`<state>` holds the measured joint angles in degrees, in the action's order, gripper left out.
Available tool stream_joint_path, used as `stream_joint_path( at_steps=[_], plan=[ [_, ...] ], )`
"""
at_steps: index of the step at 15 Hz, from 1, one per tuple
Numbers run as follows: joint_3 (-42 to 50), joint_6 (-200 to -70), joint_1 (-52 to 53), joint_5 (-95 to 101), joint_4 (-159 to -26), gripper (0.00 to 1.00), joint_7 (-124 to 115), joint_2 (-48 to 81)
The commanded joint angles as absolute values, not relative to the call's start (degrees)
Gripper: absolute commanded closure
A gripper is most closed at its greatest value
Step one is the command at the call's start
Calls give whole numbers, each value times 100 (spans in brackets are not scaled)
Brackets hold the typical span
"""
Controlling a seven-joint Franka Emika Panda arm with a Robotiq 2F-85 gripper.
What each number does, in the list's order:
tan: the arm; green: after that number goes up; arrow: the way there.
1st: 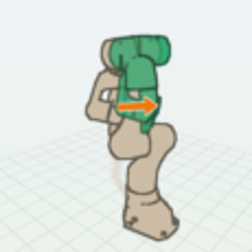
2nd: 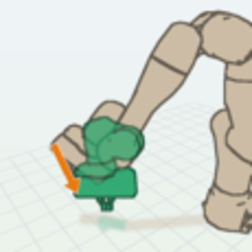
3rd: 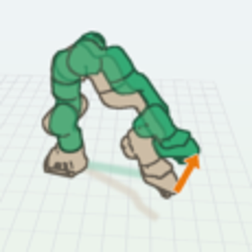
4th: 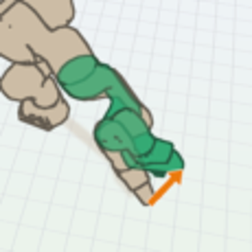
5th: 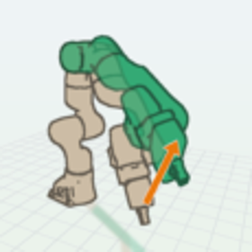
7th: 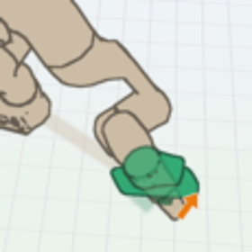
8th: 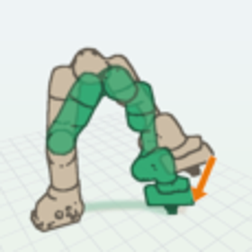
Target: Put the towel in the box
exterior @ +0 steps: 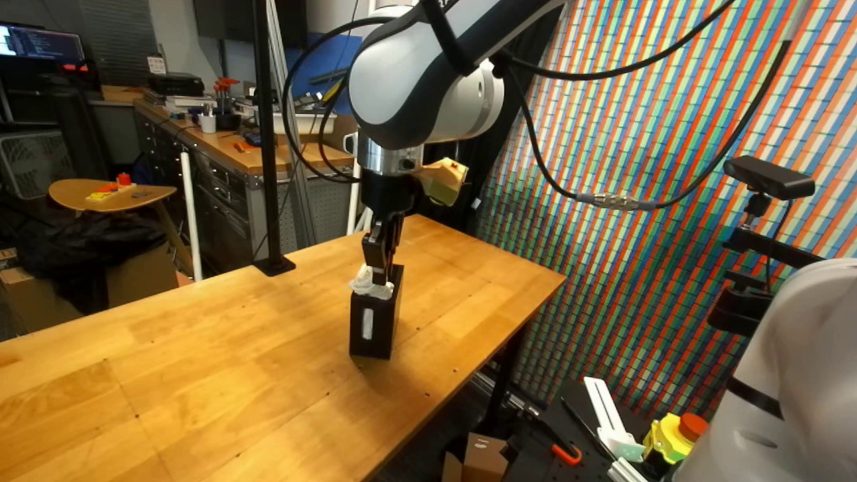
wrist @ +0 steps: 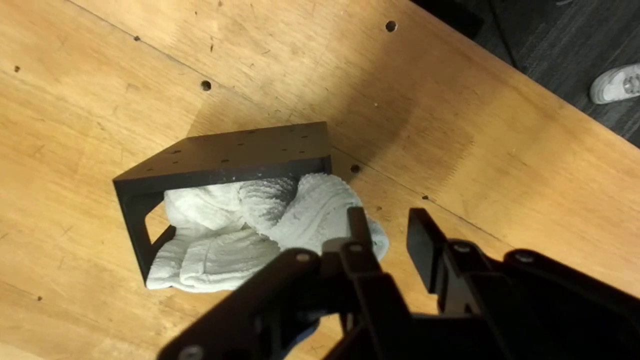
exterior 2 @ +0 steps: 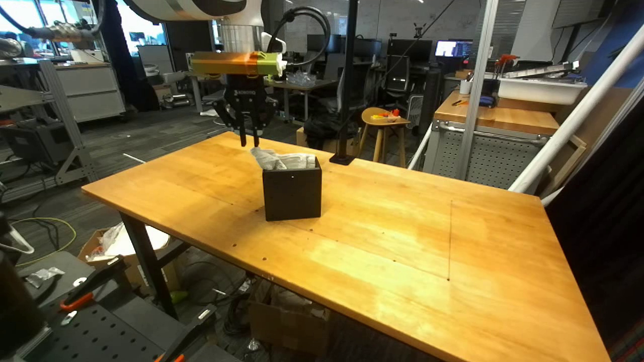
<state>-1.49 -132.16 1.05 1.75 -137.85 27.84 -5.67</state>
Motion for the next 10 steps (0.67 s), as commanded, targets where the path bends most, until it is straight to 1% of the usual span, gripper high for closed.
stream_joint_path(
  at_steps=[1,6,7,10],
  plan=[
    [-128,-13391,192,235,-13906,40,2742,-703],
    [-138,-13440,249,235,-13770,3,2842,-568],
    [-138,-13449,261,228,-13747,0,2864,-542],
    [-141,-13472,287,264,-13646,0,2944,-413]
  ],
)
